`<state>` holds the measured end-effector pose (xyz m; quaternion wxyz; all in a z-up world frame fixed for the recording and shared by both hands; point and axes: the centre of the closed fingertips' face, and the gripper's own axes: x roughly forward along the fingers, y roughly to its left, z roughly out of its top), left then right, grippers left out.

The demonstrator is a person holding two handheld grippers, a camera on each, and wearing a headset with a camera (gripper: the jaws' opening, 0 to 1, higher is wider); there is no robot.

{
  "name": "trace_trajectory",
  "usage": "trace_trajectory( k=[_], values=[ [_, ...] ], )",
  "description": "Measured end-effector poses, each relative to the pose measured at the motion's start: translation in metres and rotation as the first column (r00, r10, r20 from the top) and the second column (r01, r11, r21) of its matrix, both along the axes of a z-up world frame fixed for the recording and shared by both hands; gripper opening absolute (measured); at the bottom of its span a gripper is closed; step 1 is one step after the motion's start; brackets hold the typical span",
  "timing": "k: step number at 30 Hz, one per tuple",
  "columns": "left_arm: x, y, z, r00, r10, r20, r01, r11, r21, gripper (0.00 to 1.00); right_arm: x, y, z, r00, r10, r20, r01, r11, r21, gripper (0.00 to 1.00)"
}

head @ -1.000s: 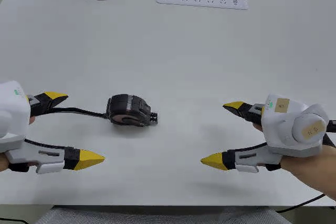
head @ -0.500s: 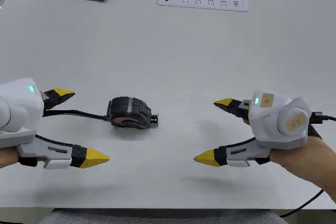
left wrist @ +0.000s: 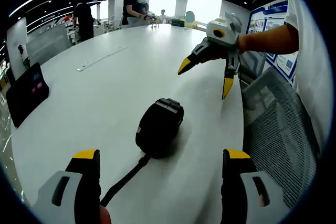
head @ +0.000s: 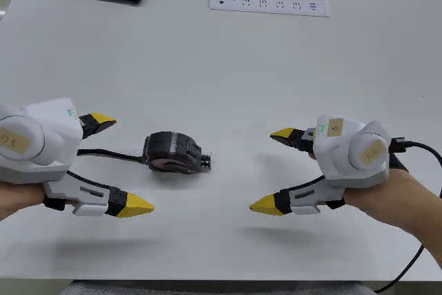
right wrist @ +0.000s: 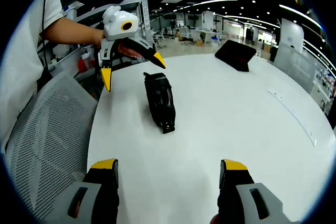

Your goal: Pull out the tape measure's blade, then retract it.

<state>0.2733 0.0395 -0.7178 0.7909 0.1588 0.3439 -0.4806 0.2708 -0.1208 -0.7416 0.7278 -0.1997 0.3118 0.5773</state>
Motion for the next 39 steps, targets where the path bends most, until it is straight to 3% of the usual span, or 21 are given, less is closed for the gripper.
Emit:
trace_trajectory(
  k=[13, 27, 39],
  values=[
    [0.005, -0.006, -0.013, 0.995, -0.092, -0.042, 0.095, 0.993, 0.074, 0.82, 0.009, 0.018, -0.008, 0.998, 0.069, 0.004, -0.069, 0.997, -0.024, 0.73],
    [0.018, -0.011, -0.025, 0.989, -0.144, -0.038, 0.148, 0.979, 0.143, 0.63, 0.011, 0.028, -0.013, 0.995, 0.103, 0.004, -0.103, 0.994, -0.029, 0.69],
    [0.022, -0.015, -0.034, 0.984, -0.175, -0.033, 0.178, 0.970, 0.168, 0.46, 0.012, 0.036, -0.017, 0.995, 0.104, -0.007, -0.104, 0.994, -0.015, 0.69]
  ],
)
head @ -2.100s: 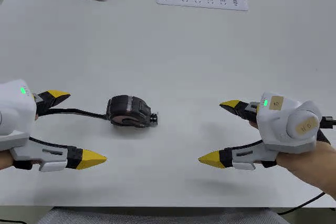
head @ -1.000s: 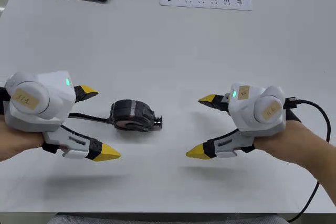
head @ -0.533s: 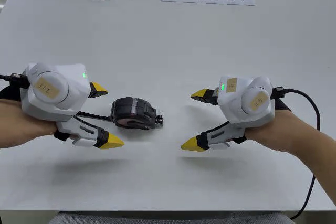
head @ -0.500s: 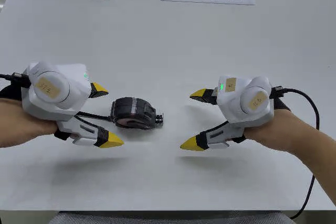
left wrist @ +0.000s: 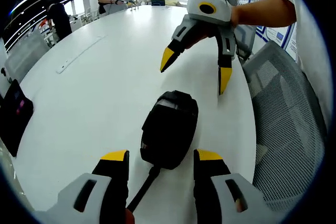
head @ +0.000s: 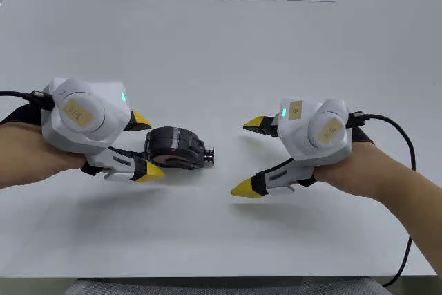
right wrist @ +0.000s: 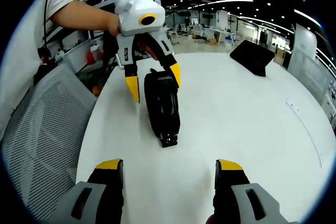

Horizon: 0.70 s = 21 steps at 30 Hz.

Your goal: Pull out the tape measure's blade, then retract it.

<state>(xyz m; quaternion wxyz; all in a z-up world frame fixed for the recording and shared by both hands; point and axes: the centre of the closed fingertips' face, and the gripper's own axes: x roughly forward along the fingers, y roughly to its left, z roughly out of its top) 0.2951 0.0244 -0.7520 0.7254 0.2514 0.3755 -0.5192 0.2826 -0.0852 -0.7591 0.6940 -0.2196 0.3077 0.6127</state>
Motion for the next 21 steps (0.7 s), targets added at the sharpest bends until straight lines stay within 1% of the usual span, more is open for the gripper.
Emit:
trace_trajectory(
  k=[2, 8, 15, 21],
  values=[
    [0.0003, 0.0004, -0.0018, 1.000, -0.003, 0.001, 0.003, 1.000, 0.003, 0.42, 0.0001, 0.0007, -0.0002, 1.000, -0.001, 0.000, 0.001, 1.000, 0.002, 0.70],
    [0.0010, -0.0012, -0.0020, 1.000, -0.008, 0.000, 0.008, 1.000, 0.003, 0.38, -0.0011, 0.0028, -0.0023, 1.000, 0.000, -0.007, 0.000, 1.000, 0.006, 0.69],
    [0.0010, -0.0049, -0.0045, 1.000, -0.018, -0.005, 0.018, 1.000, 0.003, 0.35, -0.0023, 0.0047, -0.0046, 1.000, 0.002, -0.013, -0.002, 1.000, 0.008, 0.69],
    [0.0008, -0.0069, -0.0066, 1.000, -0.029, -0.002, 0.029, 1.000, 0.005, 0.31, -0.0017, 0.0057, -0.0054, 1.000, 0.003, -0.014, -0.003, 1.000, 0.009, 0.68]
  ],
)
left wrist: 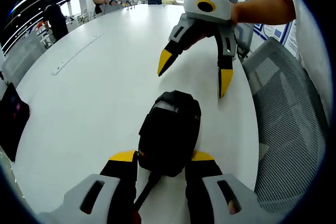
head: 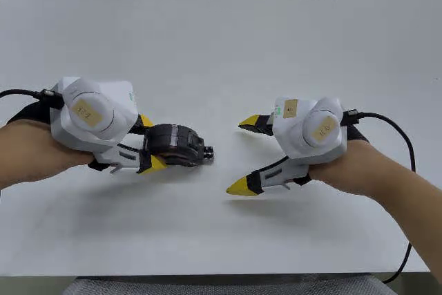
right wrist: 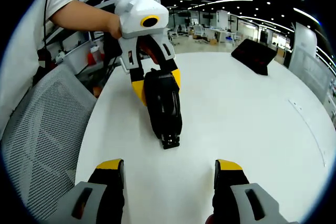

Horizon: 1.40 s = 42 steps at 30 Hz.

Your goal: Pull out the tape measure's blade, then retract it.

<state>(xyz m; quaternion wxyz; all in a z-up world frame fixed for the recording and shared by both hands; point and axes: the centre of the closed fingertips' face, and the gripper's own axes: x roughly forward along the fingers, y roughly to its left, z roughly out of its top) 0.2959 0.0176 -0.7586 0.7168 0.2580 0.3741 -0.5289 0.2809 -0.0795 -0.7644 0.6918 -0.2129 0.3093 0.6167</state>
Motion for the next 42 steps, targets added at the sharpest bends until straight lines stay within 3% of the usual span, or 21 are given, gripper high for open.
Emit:
trace_trajectory(
  k=[14, 23, 29, 42],
  values=[
    [0.000, 0.000, -0.003, 1.000, -0.014, 0.010, 0.014, 1.000, 0.009, 0.28, 0.008, 0.007, -0.001, 1.000, -0.005, 0.020, 0.005, 1.000, 0.020, 0.59],
    [0.001, 0.000, -0.003, 1.000, 0.001, 0.013, -0.001, 1.000, 0.008, 0.28, 0.011, 0.020, -0.005, 1.000, 0.008, 0.017, -0.009, 0.999, 0.047, 0.47],
    [0.001, 0.000, -0.003, 1.000, 0.005, 0.013, -0.005, 1.000, 0.012, 0.28, 0.015, 0.026, -0.006, 0.999, 0.031, 0.045, -0.033, 0.998, 0.044, 0.37],
    [0.001, 0.001, -0.004, 1.000, 0.007, 0.014, -0.007, 1.000, 0.014, 0.27, 0.010, 0.036, -0.010, 0.993, 0.097, 0.065, -0.101, 0.993, 0.054, 0.22]
  ],
)
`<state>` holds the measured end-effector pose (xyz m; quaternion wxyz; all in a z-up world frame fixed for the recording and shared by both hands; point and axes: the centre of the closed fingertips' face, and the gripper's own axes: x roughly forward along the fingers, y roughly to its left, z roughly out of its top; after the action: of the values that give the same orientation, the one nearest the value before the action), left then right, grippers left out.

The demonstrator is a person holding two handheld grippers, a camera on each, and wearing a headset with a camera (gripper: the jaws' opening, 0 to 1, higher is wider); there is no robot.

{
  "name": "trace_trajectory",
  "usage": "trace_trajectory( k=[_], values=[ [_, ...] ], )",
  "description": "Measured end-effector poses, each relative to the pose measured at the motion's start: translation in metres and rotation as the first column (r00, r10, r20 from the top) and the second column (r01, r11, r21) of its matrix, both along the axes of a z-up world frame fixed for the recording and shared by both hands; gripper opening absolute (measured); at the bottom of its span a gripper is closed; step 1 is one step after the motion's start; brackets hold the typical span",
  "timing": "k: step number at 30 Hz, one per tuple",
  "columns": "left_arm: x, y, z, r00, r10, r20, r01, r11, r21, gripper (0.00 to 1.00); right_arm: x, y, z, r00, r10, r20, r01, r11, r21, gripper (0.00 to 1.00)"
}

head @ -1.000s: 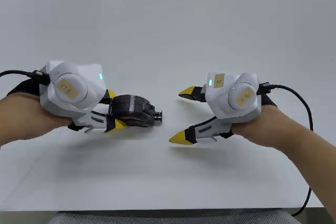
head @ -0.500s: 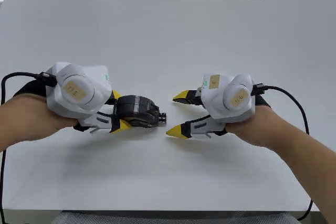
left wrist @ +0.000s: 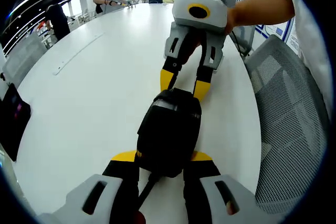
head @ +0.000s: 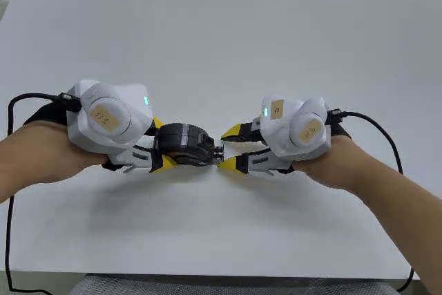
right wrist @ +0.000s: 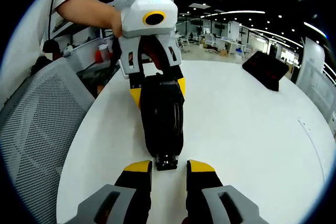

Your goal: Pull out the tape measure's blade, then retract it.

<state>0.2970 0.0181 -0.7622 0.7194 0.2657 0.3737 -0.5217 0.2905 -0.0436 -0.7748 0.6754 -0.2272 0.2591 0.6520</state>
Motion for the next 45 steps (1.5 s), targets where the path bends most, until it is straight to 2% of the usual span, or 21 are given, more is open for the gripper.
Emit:
trace_trajectory(
  k=[15, 29, 34, 45],
  values=[
    [-0.0003, 0.0000, -0.0001, 1.000, -0.002, -0.002, 0.002, 1.000, 0.001, 0.27, -0.0023, 0.0051, -0.0028, 0.999, 0.036, 0.016, -0.036, 0.999, 0.005, 0.13],
    [-0.0005, 0.0000, 0.0003, 1.000, -0.003, -0.002, 0.003, 1.000, 0.005, 0.27, -0.0016, 0.0071, -0.0034, 0.999, 0.034, 0.010, -0.034, 0.999, 0.012, 0.12],
    [-0.0004, 0.0005, 0.0002, 1.000, -0.017, 0.013, 0.017, 1.000, 0.017, 0.27, -0.0017, 0.0071, -0.0031, 1.000, 0.027, 0.004, -0.027, 1.000, 0.010, 0.10],
    [-0.0006, 0.0010, -0.0002, 1.000, -0.020, 0.008, 0.020, 1.000, 0.025, 0.26, -0.0018, 0.0057, -0.0028, 0.999, 0.036, 0.009, -0.036, 0.999, -0.005, 0.10]
  ],
)
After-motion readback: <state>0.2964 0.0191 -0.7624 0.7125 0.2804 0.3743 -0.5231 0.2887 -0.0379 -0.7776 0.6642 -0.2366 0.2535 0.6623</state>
